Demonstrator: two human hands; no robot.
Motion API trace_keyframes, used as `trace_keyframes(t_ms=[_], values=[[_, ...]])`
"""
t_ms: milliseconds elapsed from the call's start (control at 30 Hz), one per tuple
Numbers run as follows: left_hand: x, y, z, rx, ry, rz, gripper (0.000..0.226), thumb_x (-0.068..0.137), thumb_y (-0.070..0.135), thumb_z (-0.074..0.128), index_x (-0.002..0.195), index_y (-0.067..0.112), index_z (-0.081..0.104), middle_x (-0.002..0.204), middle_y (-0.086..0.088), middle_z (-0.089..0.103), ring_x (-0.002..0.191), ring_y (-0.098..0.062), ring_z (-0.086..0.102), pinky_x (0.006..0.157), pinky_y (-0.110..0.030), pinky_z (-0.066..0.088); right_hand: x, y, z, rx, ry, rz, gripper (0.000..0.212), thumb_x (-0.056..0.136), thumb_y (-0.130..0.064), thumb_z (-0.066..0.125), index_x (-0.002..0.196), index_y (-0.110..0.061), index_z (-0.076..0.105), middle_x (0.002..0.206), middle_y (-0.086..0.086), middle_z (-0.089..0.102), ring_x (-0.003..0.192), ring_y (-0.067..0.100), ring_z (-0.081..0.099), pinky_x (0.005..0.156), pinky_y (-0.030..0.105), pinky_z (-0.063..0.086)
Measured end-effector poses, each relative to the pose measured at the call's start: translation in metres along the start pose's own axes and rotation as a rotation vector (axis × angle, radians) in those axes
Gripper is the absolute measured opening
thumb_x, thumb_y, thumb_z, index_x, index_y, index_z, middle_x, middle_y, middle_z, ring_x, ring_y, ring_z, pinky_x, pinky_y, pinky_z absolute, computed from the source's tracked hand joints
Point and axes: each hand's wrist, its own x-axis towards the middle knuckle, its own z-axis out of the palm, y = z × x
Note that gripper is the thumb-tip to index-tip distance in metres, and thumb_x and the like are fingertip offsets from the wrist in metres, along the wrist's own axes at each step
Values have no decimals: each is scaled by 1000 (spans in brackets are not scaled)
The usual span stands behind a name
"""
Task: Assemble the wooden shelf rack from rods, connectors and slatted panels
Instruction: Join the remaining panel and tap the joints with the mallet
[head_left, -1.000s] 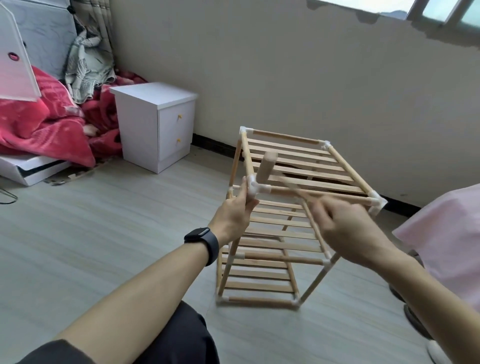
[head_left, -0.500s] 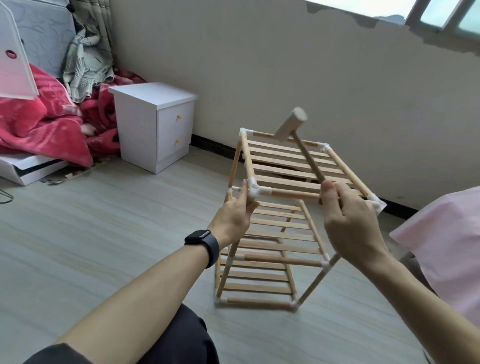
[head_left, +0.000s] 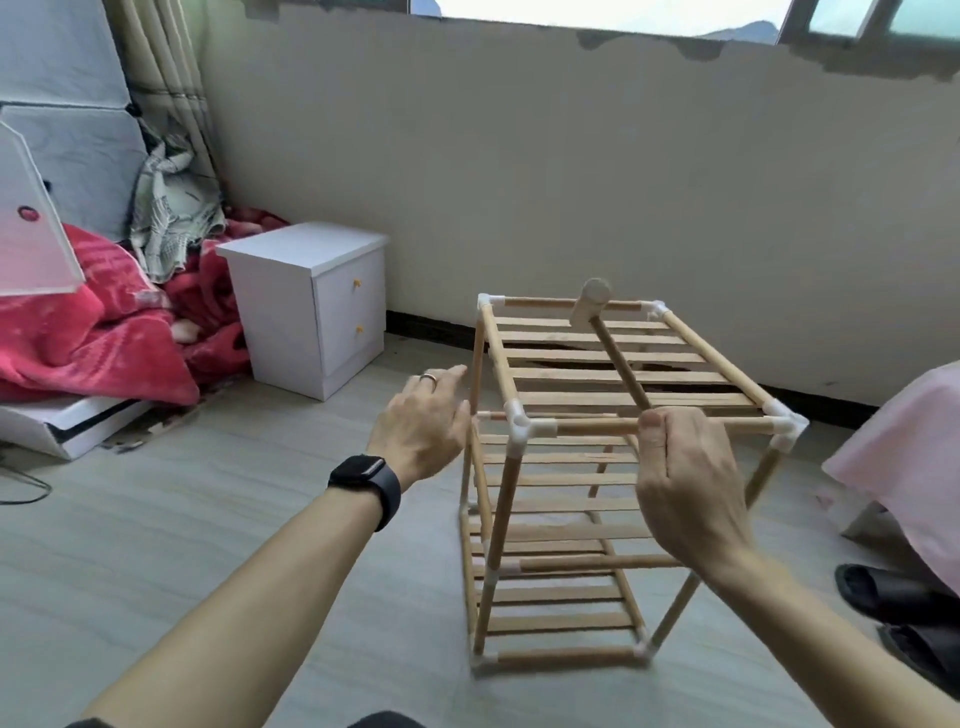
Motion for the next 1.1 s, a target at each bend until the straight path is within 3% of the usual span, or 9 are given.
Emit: trace_keyframes(t_ms=[100,200,400,500,600,767,833,933,1100], values=[[39,1,-9,267,-105,162,50,107,42,25,157,38,19,166,-2,21,151,-24,19,119,-47,25,8,9,32,-4,41,-4,37,106,-41,25,83,-23,48,74,-7,48,73,5,43,70,34,30],[64,2,-6,387,-222,262,48,107,50,13,155,50,9,169,7,3,155,-20,6,123,-52,11,16,20,53,36,104,-7,40,106,-41,25,84,-23,52,67,-10,48,68,7,46,80,36,32],[56,-2,7,305,-133,376,50,106,48,10,152,39,28,168,6,13,155,-15,2,125,-48,5,19,45,58,85,201,-14,43,107,-41,23,83,-25,55,68,-12,50,77,0,48,94,15,21],[26,12,17,95,-34,365,57,103,48,9,142,30,46,164,-3,29,154,-22,13,124,-51,11,19,56,51,27,266,-38,37,107,-34,27,78,-25,46,62,-12,42,67,4,43,84,27,26],[5,30,22,12,55,384,42,105,46,24,132,29,51,153,-10,45,148,-32,31,118,-57,22,22,76,33,-6,242,-101,32,108,-30,29,78,-29,42,61,-14,41,63,3,42,84,33,29],[-3,56,13,12,95,475,31,100,43,52,129,39,61,122,-7,60,113,-27,59,107,-57,39,39,97,-10,-39,86,-139,37,106,-24,34,71,-22,45,58,-13,44,57,6,45,70,44,44],[-3,67,7,30,86,537,30,98,40,59,127,41,65,112,-2,60,99,-21,56,95,-45,46,42,104,-27,-46,-26,-82,41,105,-31,33,73,-15,52,61,-6,51,59,16,51,66,41,44],[-4,87,3,-29,-3,519,32,95,51,56,122,41,70,105,3,54,94,-13,47,76,-33,53,45,101,-47,13,-180,181,42,108,-37,35,83,-19,63,66,-11,56,61,7,53,60,29,36],[-10,139,20,-49,-56,398,52,80,73,49,107,36,74,98,9,50,93,-8,44,71,-27,51,32,81,-70,181,3,266,37,110,-37,36,92,-23,65,86,-13,71,77,-1,66,65,16,41]])
